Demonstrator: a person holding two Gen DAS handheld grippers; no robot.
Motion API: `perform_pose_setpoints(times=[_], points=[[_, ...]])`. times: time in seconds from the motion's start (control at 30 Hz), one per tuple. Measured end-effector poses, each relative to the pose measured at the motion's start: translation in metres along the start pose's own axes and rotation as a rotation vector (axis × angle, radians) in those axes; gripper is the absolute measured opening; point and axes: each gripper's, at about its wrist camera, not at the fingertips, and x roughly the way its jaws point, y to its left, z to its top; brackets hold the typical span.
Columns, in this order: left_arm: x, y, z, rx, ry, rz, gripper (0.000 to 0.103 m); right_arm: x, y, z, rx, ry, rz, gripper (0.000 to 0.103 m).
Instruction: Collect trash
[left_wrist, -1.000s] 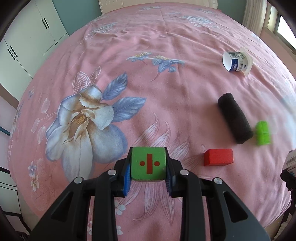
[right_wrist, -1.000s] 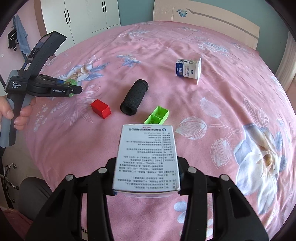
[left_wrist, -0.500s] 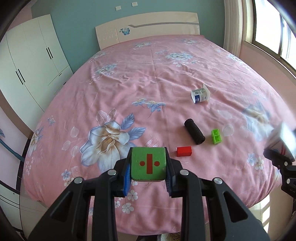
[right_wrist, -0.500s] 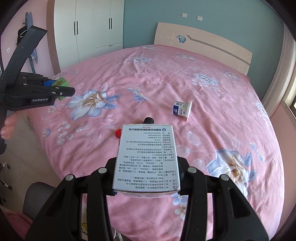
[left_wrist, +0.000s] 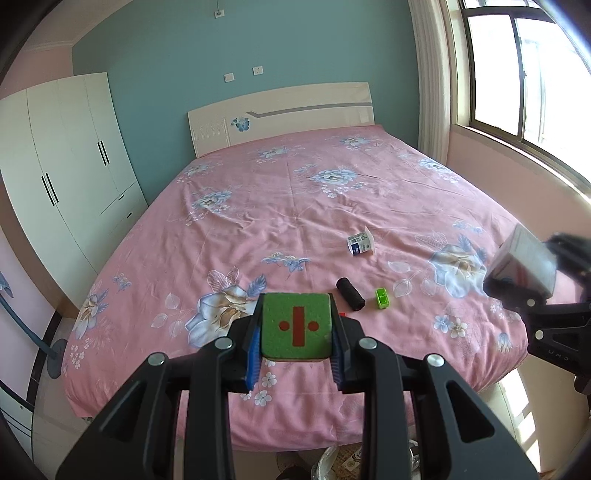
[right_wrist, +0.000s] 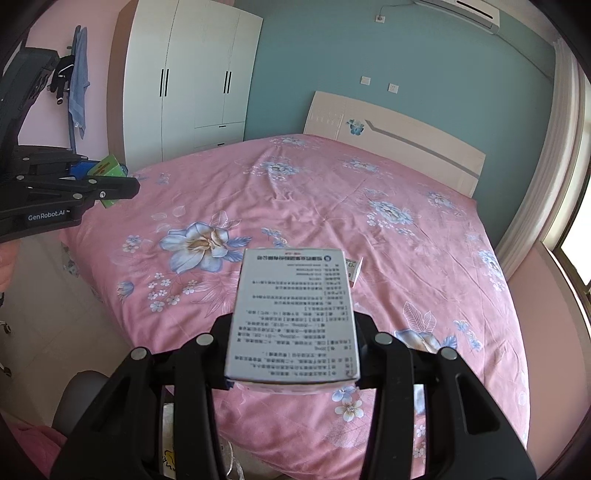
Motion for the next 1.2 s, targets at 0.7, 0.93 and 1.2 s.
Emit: perform_pose_setpoints(times=[0.7, 0.93, 1.2], points=[[-0.082, -0.004, -0.070, 0.109, -0.035, -0.047, 0.032, -0.099, 0.044, -0.026, -0.043, -0.056, 0.011, 0.044], [-0.053, -0.010, -0.112, 0.123, 0.075, -0.071, 0.032, -0.079, 0.060, -0.062, -0.049, 0.025, 0.051, 0.044], [-0.009, -0.027, -0.164, 0.140, 0.227, -0.120, 0.032, -0.041, 0.073, -0.104, -0.020, 0.139, 0.097, 0.044]])
